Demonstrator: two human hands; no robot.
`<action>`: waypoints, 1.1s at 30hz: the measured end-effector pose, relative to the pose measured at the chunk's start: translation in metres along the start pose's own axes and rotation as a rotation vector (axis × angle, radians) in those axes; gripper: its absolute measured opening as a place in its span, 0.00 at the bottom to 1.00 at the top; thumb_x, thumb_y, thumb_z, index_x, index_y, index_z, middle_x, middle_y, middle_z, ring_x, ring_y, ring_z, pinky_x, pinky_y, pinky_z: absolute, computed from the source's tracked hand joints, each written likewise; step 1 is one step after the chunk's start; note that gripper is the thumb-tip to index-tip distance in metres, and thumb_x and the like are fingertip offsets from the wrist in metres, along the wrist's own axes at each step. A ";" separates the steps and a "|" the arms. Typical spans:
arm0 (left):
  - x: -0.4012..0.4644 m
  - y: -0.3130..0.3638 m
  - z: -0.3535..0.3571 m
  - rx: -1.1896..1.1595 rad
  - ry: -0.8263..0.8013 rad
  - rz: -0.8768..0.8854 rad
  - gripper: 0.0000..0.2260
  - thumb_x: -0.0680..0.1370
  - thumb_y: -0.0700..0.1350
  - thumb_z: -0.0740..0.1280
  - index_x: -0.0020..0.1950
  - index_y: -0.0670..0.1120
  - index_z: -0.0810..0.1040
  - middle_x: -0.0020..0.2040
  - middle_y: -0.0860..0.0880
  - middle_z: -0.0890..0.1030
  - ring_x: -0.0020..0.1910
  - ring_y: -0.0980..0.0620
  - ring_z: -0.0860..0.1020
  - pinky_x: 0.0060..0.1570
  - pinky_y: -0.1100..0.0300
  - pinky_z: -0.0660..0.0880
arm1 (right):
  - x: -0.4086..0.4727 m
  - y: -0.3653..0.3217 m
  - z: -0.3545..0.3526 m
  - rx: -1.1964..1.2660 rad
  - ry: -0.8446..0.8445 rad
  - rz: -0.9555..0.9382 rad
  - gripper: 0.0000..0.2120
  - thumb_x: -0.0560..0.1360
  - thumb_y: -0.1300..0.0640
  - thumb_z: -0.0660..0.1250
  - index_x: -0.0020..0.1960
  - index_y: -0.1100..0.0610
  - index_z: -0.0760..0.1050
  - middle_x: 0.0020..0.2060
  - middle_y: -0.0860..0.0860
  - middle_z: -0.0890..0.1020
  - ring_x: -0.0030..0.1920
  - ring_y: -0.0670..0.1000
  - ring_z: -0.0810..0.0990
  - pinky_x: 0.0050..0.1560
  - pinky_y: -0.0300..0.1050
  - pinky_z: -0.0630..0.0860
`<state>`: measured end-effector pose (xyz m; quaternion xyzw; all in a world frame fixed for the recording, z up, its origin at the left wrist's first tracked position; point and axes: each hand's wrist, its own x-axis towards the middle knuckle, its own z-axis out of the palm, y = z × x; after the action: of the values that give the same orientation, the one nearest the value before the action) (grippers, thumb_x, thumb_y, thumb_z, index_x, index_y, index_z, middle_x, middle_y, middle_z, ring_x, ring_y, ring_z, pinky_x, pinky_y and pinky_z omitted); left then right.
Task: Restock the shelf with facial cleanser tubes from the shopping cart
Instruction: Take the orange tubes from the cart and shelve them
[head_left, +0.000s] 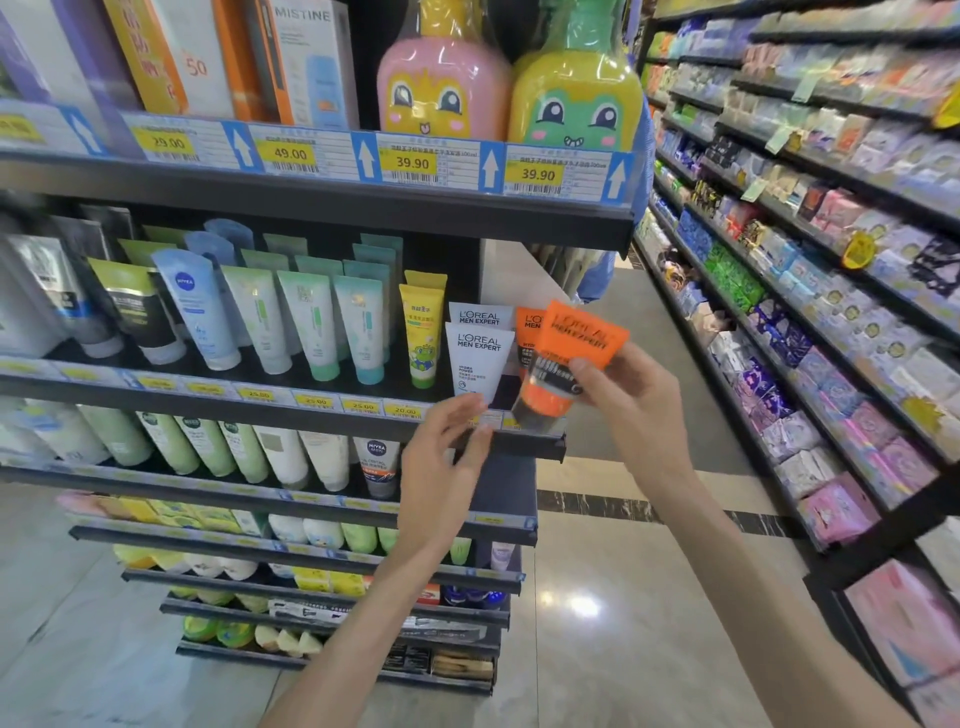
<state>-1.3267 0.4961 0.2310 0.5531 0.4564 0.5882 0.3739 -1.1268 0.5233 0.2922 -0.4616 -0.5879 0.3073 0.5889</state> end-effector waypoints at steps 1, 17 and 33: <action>0.001 -0.004 -0.005 0.085 0.058 0.036 0.12 0.82 0.43 0.68 0.65 0.53 0.78 0.61 0.59 0.81 0.65 0.57 0.77 0.64 0.58 0.75 | 0.008 -0.002 -0.003 0.011 0.031 -0.008 0.11 0.79 0.58 0.71 0.61 0.54 0.82 0.54 0.50 0.86 0.56 0.56 0.84 0.57 0.62 0.82; 0.040 -0.041 -0.026 0.733 0.249 0.277 0.11 0.81 0.48 0.68 0.64 0.51 0.79 0.60 0.54 0.80 0.62 0.52 0.75 0.68 0.57 0.67 | 0.021 0.047 0.014 -0.229 0.030 0.052 0.11 0.79 0.54 0.73 0.61 0.49 0.80 0.53 0.39 0.85 0.55 0.41 0.82 0.60 0.44 0.79; 0.067 -0.037 -0.002 0.724 0.250 0.198 0.13 0.80 0.57 0.68 0.61 0.53 0.78 0.53 0.59 0.83 0.53 0.56 0.77 0.63 0.61 0.59 | 0.005 0.064 0.021 -0.255 0.032 0.182 0.16 0.76 0.45 0.75 0.61 0.46 0.77 0.55 0.40 0.84 0.58 0.42 0.82 0.63 0.55 0.79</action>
<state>-1.3382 0.5703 0.2170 0.6145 0.6210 0.4851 0.0377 -1.1347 0.5567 0.2340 -0.5889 -0.5683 0.2750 0.5047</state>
